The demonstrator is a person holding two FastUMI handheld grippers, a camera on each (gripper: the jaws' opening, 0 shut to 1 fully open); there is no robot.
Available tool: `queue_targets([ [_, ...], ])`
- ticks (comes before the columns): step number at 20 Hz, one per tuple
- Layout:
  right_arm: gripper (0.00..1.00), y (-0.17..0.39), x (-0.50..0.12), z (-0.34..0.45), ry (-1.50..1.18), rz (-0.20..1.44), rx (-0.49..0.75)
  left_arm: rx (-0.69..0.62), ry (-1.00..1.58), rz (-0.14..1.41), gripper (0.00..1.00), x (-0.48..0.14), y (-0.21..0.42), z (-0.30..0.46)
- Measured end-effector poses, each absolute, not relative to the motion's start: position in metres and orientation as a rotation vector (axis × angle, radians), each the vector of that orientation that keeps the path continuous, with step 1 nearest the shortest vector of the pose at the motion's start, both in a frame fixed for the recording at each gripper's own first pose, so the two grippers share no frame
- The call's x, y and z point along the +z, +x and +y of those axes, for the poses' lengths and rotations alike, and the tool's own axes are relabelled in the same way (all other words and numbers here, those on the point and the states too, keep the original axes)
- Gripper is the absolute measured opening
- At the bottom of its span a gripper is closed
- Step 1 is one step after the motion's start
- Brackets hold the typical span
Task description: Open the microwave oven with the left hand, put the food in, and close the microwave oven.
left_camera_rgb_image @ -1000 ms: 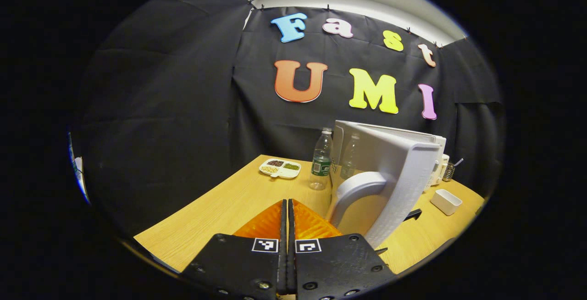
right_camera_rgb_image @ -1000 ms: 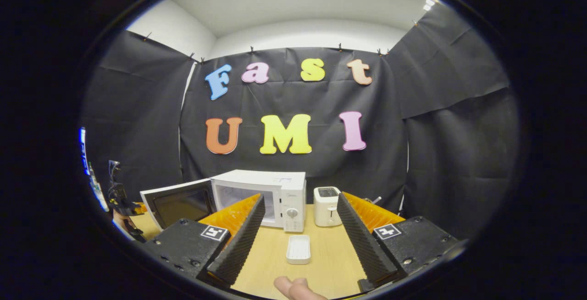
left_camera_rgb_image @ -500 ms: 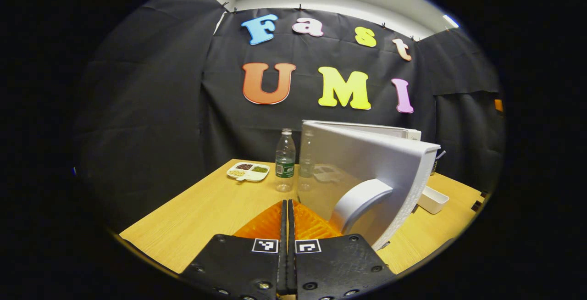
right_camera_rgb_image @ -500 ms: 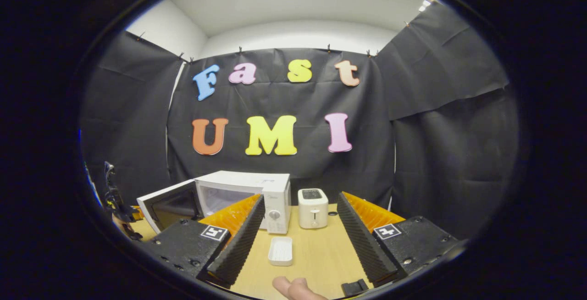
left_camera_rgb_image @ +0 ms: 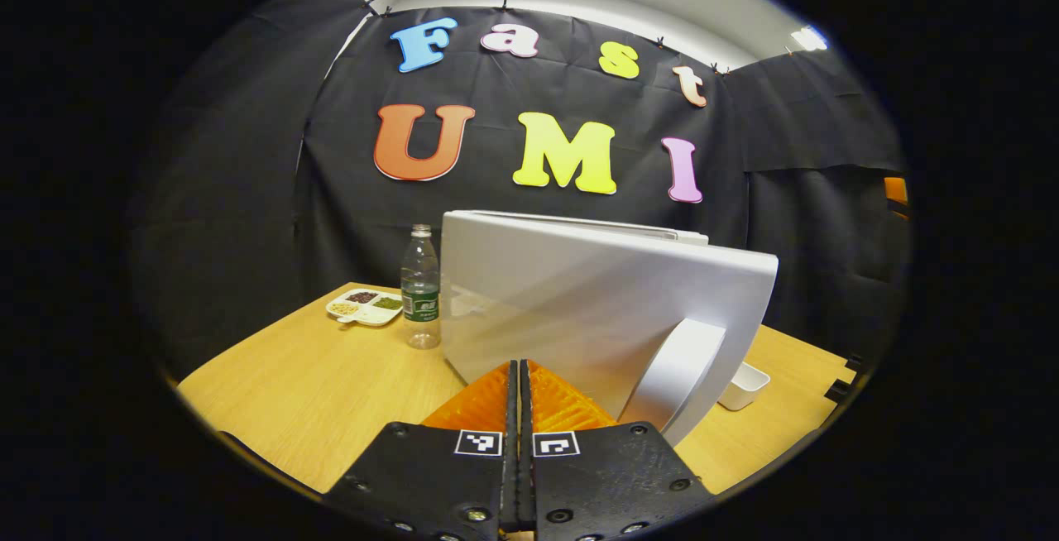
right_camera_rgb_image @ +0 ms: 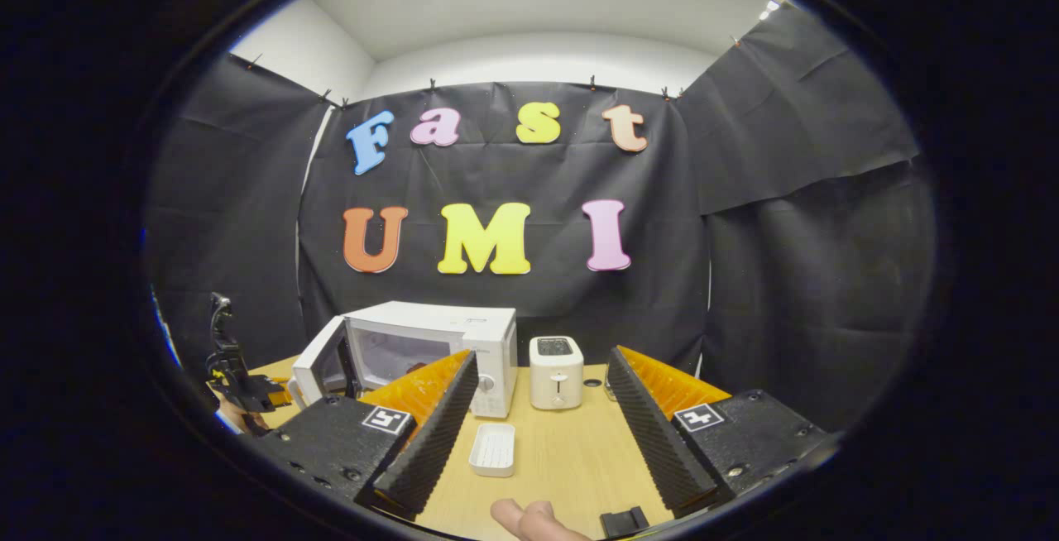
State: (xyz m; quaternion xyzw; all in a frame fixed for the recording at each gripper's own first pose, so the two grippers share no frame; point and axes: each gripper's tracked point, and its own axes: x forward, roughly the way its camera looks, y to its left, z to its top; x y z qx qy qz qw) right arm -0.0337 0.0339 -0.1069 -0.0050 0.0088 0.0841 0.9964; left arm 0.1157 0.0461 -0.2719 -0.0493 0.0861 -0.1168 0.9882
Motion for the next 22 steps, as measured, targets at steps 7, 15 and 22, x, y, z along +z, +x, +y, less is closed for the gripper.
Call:
queue_targets([
  [7,1.0,-0.016,-0.112,0.03,-0.022,0.028,0.184,-0.279,-0.101,0.174,0.0,-0.268,0.15,-0.003],
  [15,1.0,0.026,-0.137,0.025,-0.019,0.094,0.191,-0.297,-0.084,0.19,0.0,-0.269,0.194,-0.042],
  [22,1.0,0.062,-0.153,0.027,-0.014,0.119,0.219,-0.246,-0.096,0.175,0.0,-0.271,0.243,-0.053],
])
